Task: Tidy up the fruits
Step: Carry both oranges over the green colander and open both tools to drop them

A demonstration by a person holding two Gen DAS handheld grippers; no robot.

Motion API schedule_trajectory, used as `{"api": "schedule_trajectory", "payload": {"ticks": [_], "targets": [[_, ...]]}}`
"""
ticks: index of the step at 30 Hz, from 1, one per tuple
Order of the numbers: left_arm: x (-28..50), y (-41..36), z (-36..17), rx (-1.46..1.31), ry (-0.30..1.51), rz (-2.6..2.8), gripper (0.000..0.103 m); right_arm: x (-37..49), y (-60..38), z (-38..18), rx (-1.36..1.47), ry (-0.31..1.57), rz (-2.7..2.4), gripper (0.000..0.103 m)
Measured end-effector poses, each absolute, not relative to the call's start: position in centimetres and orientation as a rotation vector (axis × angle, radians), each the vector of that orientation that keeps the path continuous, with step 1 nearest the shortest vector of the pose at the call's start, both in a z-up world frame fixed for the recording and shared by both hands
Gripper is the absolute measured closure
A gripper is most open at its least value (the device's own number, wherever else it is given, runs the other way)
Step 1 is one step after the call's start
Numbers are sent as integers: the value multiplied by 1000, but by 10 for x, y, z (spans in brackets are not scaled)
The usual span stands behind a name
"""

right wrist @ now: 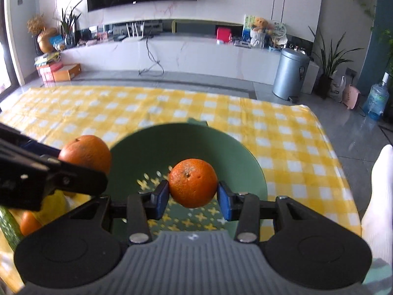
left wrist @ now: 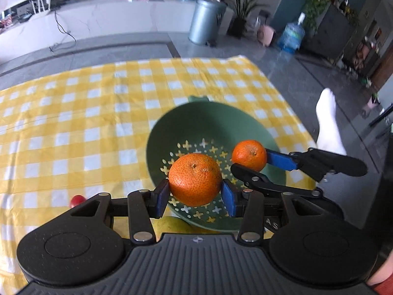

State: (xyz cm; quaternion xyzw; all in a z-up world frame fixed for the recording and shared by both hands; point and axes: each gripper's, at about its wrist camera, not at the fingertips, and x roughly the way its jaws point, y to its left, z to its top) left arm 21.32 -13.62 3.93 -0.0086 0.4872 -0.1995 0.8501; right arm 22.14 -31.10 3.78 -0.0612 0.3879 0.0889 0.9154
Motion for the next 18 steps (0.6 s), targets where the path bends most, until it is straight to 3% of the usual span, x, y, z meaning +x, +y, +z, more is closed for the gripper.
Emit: {"api": "schedule_trajectory", "payload": {"ticks": [18], "targets": [[231, -159, 6, 64, 1164, -437, 51, 238, -295, -2, -194, 955, 243, 63]]}}
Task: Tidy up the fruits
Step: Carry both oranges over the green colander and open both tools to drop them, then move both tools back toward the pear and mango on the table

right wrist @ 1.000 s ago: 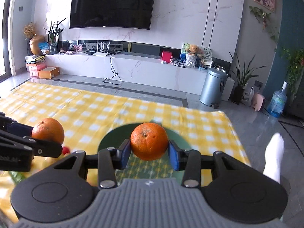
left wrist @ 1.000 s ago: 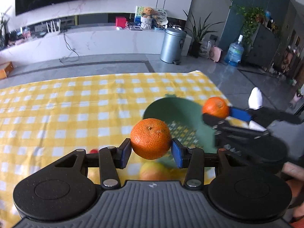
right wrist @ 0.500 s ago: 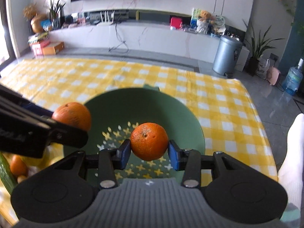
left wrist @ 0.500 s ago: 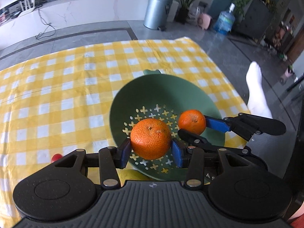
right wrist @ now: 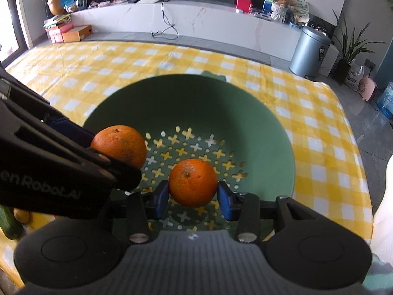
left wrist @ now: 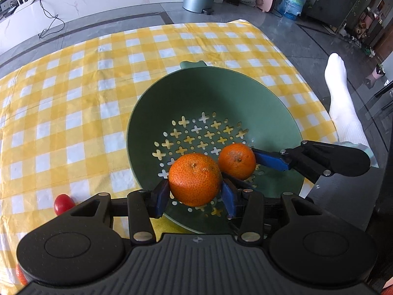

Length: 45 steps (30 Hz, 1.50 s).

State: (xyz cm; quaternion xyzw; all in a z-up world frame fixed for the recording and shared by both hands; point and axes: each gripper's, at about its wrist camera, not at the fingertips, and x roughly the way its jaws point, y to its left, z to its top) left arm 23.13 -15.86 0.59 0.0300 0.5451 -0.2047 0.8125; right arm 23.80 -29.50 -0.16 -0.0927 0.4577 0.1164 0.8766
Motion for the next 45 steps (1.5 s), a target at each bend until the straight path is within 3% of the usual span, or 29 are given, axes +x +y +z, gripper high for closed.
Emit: {"api": "schedule_trajectory", "payload": {"ticks": [7, 11, 22, 26, 32, 45], "targets": [[231, -162, 5, 82, 1156, -428, 50, 238, -295, -3, -193, 959, 235, 63], [231, -160, 8, 68, 1139, -428, 42, 238, -294, -3, -198, 954, 228, 61], [209, -152, 44, 37, 1001, -444, 31, 219, -301, 13, -131, 836, 189, 40], [192, -136, 61, 10, 917, -423, 22, 206, -295, 21, -85, 765, 172, 34], [162, -101, 79, 2, 819, -377, 19, 184, -274, 29, -147, 651, 156, 30], [121, -11, 88, -72, 807, -222, 18, 136, -248, 47, -120, 463, 138, 20]]}}
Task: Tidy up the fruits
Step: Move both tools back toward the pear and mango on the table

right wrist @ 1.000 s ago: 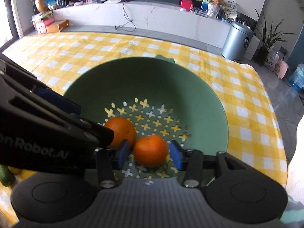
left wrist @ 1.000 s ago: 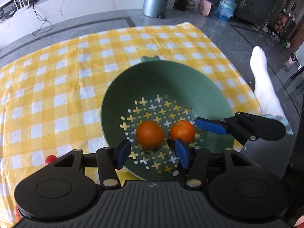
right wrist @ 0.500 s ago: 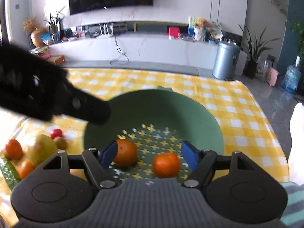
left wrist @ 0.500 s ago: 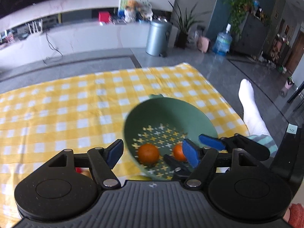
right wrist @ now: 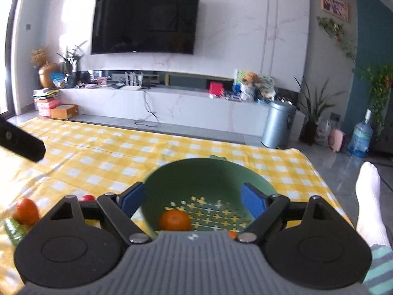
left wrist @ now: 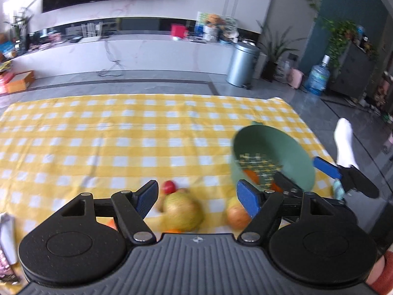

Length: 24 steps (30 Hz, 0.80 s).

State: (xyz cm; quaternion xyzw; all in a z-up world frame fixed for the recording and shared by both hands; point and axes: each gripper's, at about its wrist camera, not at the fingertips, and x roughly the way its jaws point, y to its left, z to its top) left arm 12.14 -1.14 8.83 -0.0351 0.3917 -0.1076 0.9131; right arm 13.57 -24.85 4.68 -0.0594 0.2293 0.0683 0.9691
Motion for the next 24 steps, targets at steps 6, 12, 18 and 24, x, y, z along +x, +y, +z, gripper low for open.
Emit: {"api": "schedule_trajectory", "payload": {"ticks": [6, 12, 18, 24], "targets": [[112, 18, 78, -128, 817, -182, 28, 112, -230, 52, -80, 446, 194, 17], [97, 23, 62, -116, 789, -224, 32, 97, -210, 42, -80, 512, 210, 21], [99, 14, 40, -159, 827, -294, 32, 95, -205, 25, -43, 623, 214, 35], [109, 5, 15, -198, 843, -290, 23, 106, -204, 11, -53, 704, 187, 34]]}}
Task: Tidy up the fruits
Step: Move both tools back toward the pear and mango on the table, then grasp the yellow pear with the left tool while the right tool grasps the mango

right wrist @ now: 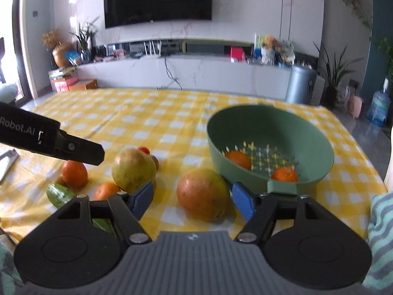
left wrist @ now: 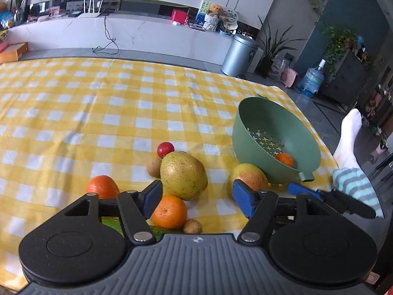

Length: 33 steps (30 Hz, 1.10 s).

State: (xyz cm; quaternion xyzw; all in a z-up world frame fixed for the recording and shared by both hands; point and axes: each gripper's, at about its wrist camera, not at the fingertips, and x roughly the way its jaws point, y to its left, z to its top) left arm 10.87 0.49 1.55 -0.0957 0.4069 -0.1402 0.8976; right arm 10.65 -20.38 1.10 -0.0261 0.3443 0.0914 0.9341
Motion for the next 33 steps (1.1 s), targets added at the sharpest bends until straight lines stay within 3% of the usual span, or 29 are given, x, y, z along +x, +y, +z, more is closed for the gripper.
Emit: {"api": "schedule_trajectory", "payload": {"ticks": [6, 33], "targets": [[122, 7, -2, -258, 860, -258, 17, 126, -215, -6, 5, 789, 160, 27], [161, -5, -45, -310, 964, -234, 16, 171, -214, -27, 56, 883, 149, 27]]}}
